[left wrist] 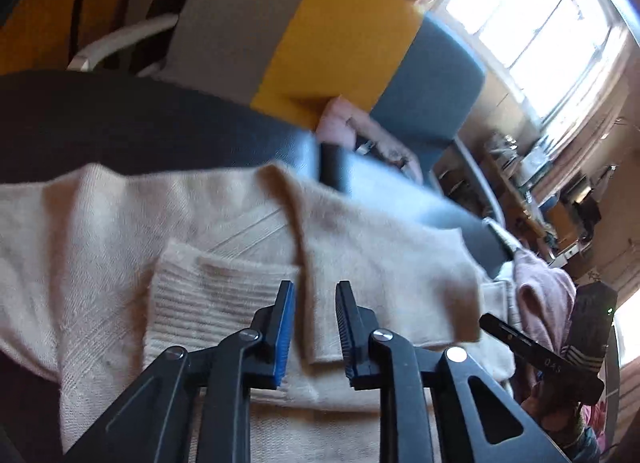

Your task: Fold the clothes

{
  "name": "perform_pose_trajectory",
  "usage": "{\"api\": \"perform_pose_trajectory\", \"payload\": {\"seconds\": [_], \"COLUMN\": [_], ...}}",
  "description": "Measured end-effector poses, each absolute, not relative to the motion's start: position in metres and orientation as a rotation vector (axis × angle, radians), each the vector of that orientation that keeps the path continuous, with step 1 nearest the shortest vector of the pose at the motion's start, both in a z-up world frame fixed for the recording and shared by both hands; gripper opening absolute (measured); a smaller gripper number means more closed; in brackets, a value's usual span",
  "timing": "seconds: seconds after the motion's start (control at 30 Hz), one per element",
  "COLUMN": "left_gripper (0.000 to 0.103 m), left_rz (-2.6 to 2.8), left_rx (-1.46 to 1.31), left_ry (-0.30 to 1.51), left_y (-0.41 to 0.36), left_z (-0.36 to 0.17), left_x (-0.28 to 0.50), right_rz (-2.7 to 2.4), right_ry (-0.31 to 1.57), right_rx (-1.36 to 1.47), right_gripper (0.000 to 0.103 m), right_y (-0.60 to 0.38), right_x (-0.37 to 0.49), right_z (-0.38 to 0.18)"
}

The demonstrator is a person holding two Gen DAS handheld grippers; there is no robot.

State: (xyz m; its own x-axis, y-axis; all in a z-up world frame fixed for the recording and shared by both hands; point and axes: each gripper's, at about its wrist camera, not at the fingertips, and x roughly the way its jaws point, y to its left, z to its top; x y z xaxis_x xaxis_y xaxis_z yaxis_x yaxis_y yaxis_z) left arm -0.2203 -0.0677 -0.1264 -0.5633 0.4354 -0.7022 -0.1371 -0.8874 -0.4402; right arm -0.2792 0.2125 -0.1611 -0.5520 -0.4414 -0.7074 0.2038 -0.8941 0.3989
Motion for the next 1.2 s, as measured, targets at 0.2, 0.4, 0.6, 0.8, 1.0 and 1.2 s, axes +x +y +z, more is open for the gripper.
{"api": "perform_pose_trajectory", "payload": {"seconds": [0.2, 0.4, 0.6, 0.8, 1.0, 1.2], "left_gripper": [0.021, 0.022, 0.023, 0.023, 0.047, 0.051], "left_rz": [2.419, 2.409, 2.424, 2.432, 2.814, 3.147], "left_rx": [-1.286, -1.255, -1.205, -1.244, -1.292, -1.654], "left_ry": [-0.350, -0.363, -0.459, -0.596, -0.804, -1.023], "left_y": [-0.034, -0.035, -0.039, -0.061, -0.173, -0.323], "left_z": [-0.144, -0.173, -0.180, -0.166, -0.145, -0.151], "left_x": [-0.224, -0.214, -0.215, -0.202, -0.180, -0.182], "right_rz": [-2.532, -2.588, -2.664, -2.705, -2.707, -2.711], "right_ry": [-0.090, 0.126, 0.222, 0.319, 0.307, 0.304], "right_rx": [1.116, 1.189, 1.130, 1.117, 1.121, 1.122], "right_gripper": [0.033, 0.033, 0.035, 0.038, 0.039, 0.041], "right_y": [0.169, 0.149, 0.143, 0.134, 0.135, 0.134], "right_x": [-0.293, -0.306, -0.295, -0.289, -0.292, -0.293], "right_z": [-0.136, -0.175, -0.183, -0.184, -0.186, -0.186]}}
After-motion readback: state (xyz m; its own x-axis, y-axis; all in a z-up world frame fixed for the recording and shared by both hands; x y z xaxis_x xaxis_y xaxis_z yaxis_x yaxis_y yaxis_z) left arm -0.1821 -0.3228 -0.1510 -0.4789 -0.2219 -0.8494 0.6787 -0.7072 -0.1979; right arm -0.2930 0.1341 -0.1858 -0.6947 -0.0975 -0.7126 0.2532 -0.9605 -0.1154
